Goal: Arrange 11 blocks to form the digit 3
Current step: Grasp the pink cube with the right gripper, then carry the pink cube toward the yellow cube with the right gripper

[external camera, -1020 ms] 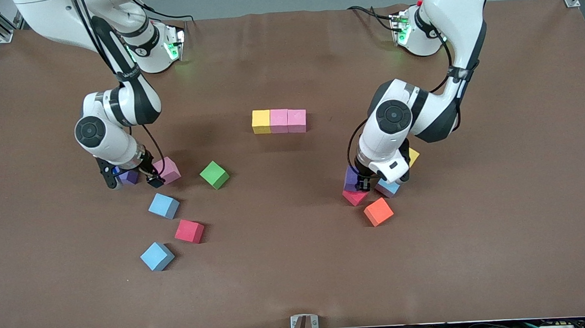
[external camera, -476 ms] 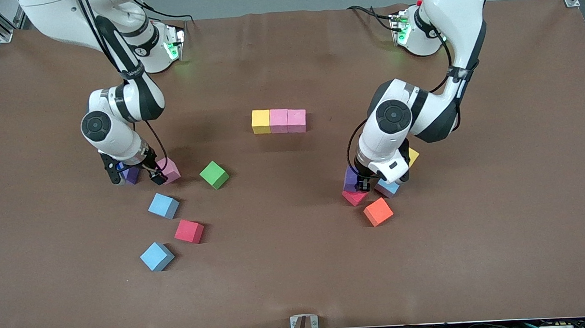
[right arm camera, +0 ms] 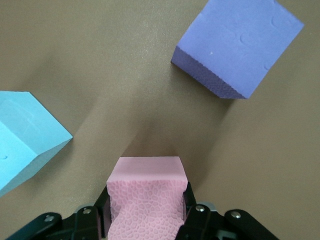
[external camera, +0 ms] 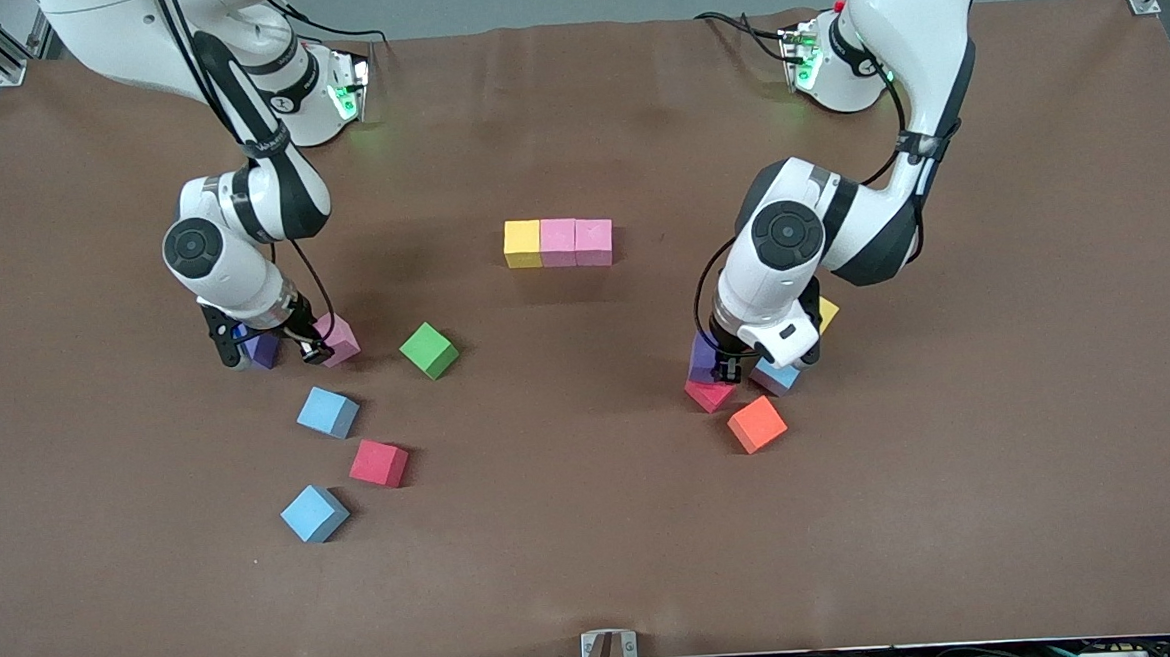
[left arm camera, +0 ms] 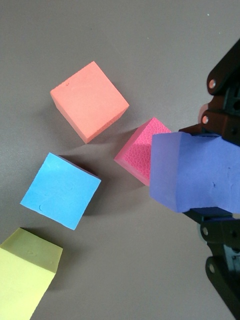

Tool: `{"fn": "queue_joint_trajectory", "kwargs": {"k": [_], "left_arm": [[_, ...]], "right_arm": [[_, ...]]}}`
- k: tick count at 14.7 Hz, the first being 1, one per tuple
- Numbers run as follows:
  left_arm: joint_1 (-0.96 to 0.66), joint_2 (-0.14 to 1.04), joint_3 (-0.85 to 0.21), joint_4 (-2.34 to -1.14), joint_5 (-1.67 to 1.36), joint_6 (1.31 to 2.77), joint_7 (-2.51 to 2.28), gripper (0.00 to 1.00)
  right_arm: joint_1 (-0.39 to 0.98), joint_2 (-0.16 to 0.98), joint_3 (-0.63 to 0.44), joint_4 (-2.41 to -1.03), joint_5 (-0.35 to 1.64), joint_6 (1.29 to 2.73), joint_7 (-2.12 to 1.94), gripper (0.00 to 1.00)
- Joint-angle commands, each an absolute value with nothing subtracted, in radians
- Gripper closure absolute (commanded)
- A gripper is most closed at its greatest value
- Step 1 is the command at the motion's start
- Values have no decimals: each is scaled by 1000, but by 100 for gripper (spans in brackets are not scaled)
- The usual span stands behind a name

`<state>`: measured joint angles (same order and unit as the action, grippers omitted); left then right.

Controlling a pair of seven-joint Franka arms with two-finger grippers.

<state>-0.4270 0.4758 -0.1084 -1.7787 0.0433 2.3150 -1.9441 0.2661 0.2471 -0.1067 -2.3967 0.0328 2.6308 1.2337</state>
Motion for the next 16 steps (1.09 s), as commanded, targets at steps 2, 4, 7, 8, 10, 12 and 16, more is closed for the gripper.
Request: {"fn": "queue_joint_trajectory", "kwargs": {"k": [2, 4, 7, 8, 10, 12, 16], "left_arm": [[-431, 489, -106, -1752, 34, 2293, -1950, 68], [-430, 488, -106, -1750, 32, 2293, -1950, 68], [-430, 489, -106, -1750, 32, 2293, -1950, 68], [-428, 488, -106, -1750, 34, 2293, -1950, 68], [-426, 489, -106, -1750, 34, 2293, -1950, 68], [-426, 489, -106, -1752, 34, 2293, -1950, 68], [-426, 492, -106, -1750, 34, 2293, -1950, 68]], "right_arm": [[290, 209, -98, -2428, 29, 2628, 1255, 96], [321, 186, -98, -2413, 28, 2585, 1238, 97], [360, 114, -95, -2376, 29, 2456, 1077, 98], [386, 103, -89, -2341, 29, 2397, 1048, 99], [432, 103, -89, -2242, 29, 2274, 1025, 99], [503, 115, -89, -2113, 34, 2142, 977, 100], [632, 195, -89, -1979, 40, 2140, 951, 100]]}}
